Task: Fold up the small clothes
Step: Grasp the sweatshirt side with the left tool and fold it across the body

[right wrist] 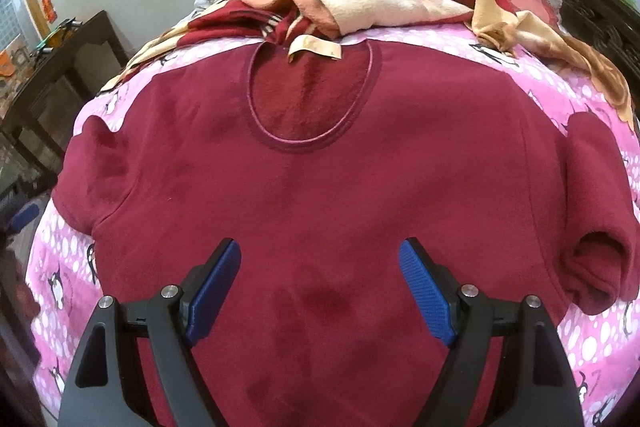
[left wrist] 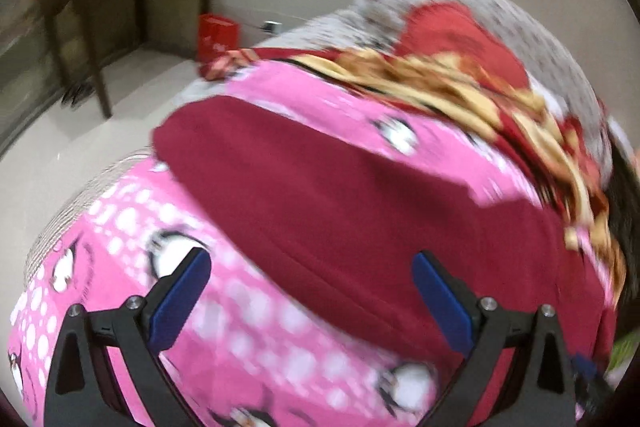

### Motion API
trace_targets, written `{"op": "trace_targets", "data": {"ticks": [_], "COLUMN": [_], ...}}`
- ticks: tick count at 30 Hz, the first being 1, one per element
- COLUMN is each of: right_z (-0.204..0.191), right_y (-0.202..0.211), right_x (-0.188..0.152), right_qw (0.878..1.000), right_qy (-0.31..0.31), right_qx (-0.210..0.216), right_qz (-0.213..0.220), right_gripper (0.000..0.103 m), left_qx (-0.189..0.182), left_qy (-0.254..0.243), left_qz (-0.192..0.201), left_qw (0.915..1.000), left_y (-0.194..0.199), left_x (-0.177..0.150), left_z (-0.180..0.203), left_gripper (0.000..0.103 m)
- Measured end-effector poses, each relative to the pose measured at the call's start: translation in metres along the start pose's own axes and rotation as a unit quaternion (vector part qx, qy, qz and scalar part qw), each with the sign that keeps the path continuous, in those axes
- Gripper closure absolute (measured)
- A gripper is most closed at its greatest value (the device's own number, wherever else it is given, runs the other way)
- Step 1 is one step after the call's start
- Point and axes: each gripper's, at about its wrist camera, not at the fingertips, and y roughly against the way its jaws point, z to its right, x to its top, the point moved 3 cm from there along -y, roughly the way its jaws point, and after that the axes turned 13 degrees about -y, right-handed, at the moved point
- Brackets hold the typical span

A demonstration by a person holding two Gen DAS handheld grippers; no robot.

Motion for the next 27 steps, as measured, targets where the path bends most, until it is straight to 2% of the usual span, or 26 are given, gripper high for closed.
{"op": "trace_targets", "data": {"ticks": [2,6,9,10,12,13,14,16,19,22,25,27], "right_z": [-0.001,-0.004,-0.006,-0.006,-0.004,-0.003,-0.001,0.001,0.009,0.021,0.035,0.044], "right_y": [0.001,-0.001,-0.002,-0.003,-0.003,-0.003,-0.002,-0.001,0.004,0.004,0.005,0.009], "right_x": [0.000,-0.001,-0.001,-0.001,0.000,0.000,0.001,0.002,0.004,0.006,0.005,0.005], "right_qw": [1.000,1.000,1.000,1.000,1.000,1.000,1.000,1.000,1.000,1.000,0.999,0.998], "right_qy": [-0.005,-0.004,0.002,0.003,0.000,-0.002,-0.005,-0.007,-0.011,-0.029,-0.049,-0.055], "right_qx": [0.007,0.010,0.006,0.005,0.004,0.004,0.004,0.004,0.002,-0.002,-0.001,-0.006], "right_qz": [0.000,-0.005,-0.008,-0.008,-0.009,-0.009,-0.008,-0.006,0.002,0.005,0.001,0.006], "right_gripper": [0.000,0.000,0.000,0.000,0.000,0.000,0.000,0.000,0.000,0.000,0.000,0.000], "left_qx": [0.007,0.017,0.002,0.001,-0.003,-0.005,0.000,-0.008,-0.030,-0.064,-0.113,-0.147], "left_qy": [0.029,0.075,0.119,0.132,0.147,0.146,0.143,0.137,0.114,0.060,-0.012,-0.067], "left_qz": [-0.010,-0.043,-0.059,-0.054,-0.042,-0.046,-0.053,-0.048,-0.013,0.035,0.068,0.081], "left_qw": [0.9995,0.9962,0.9911,0.9898,0.9883,0.9882,0.9883,0.9894,0.9929,0.9955,0.9912,0.9837], "left_y": [-0.010,-0.041,-0.064,-0.066,-0.069,-0.072,-0.072,-0.065,-0.033,0.014,0.056,0.076], "left_x": [0.006,0.015,0.017,0.018,0.022,0.024,0.026,0.030,0.040,0.049,0.049,0.040], "left_z": [-0.023,-0.059,-0.080,-0.085,-0.089,-0.089,-0.088,-0.084,-0.060,-0.014,0.053,0.103], "left_gripper": [0.015,0.026,0.033,0.038,0.053,0.074,0.087,0.095,0.095,0.095,0.095,0.095]}}
